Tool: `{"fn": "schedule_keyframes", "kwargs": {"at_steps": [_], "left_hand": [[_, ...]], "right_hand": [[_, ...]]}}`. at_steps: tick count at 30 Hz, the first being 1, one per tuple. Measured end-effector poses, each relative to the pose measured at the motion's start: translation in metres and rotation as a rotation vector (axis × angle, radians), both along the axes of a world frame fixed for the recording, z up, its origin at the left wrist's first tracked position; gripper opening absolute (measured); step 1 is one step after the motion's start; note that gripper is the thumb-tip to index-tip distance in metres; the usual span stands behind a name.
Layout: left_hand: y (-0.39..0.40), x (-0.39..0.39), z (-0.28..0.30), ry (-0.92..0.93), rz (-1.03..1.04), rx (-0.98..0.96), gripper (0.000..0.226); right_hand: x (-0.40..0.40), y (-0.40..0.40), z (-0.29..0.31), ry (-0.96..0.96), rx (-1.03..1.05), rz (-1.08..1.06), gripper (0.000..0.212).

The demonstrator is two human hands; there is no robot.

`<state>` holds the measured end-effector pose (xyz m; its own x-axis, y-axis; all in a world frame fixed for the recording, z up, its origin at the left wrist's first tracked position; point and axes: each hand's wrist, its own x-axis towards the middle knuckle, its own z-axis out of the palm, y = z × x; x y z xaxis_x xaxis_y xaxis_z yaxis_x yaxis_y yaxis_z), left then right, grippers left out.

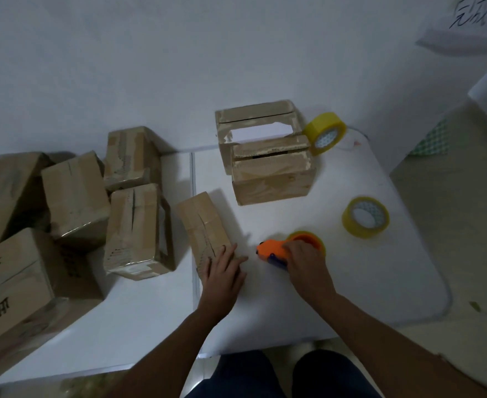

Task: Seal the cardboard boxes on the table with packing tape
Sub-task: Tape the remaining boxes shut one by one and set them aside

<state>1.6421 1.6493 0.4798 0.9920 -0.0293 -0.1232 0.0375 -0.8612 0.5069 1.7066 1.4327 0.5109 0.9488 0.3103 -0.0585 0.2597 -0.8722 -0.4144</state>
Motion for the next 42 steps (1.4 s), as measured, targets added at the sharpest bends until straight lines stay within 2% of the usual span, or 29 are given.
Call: {"fn": "schedule_keyframes", "kwargs": {"at_steps": [2,3,4,6,9,12,15,18,21,24,31,36,42], "left_hand": [[-0.001,0.001,0.007,0.036,0.022,-0.041,0.06],[0.0,0.002,0.01,0.049,0.012,-0.05,0.058],[0.001,0.001,0.013,0.05,-0.012,-0.046,0.057],[0.008,0.002,0.017,0.008,-0.092,0.005,0.055],[0.022,-0.003,0.019,-0.067,-0.186,0.053,0.042],[0.037,-0.011,0.017,-0.083,-0.162,0.007,0.039],[0.044,-0.019,0.011,0.002,-0.118,-0.031,0.048],[0.044,-0.023,0.007,0.032,-0.125,-0.019,0.063],[0.041,-0.025,0.004,0.034,-0.139,0.032,0.064],[0.039,-0.028,0.0,0.035,-0.14,0.073,0.067],[0.038,-0.033,-0.008,-0.045,-0.14,0.186,0.06],[0.04,-0.032,-0.011,-0.045,-0.178,0.259,0.09],[0.018,-0.021,0.006,-0.119,-0.002,0.317,0.071]], "right_hand": [[-0.011,0.016,0.004,0.2,0.248,-0.037,0.019],[-0.018,0.023,0.005,0.418,0.357,-0.093,0.019],[-0.023,0.029,0.004,0.619,0.447,-0.19,0.021],[-0.028,0.041,-0.002,0.872,0.589,-0.424,0.025],[-0.029,0.052,-0.005,1.052,0.765,-0.654,0.025],[-0.028,0.061,-0.01,1.155,0.936,-0.775,0.022],[-0.027,0.065,-0.011,1.137,0.971,-0.802,0.018],[-0.028,0.064,-0.012,1.009,0.924,-0.782,0.012],[-0.03,0.06,-0.014,0.899,0.896,-0.74,0.019],[-0.032,0.061,-0.01,0.832,0.864,-0.702,0.016],[-0.029,0.055,-0.011,0.829,0.82,-0.634,0.009],[-0.025,0.055,-0.01,0.794,0.81,-0.609,0.008],[-0.022,0.055,-0.009,0.824,0.867,-0.626,0.008]]}}
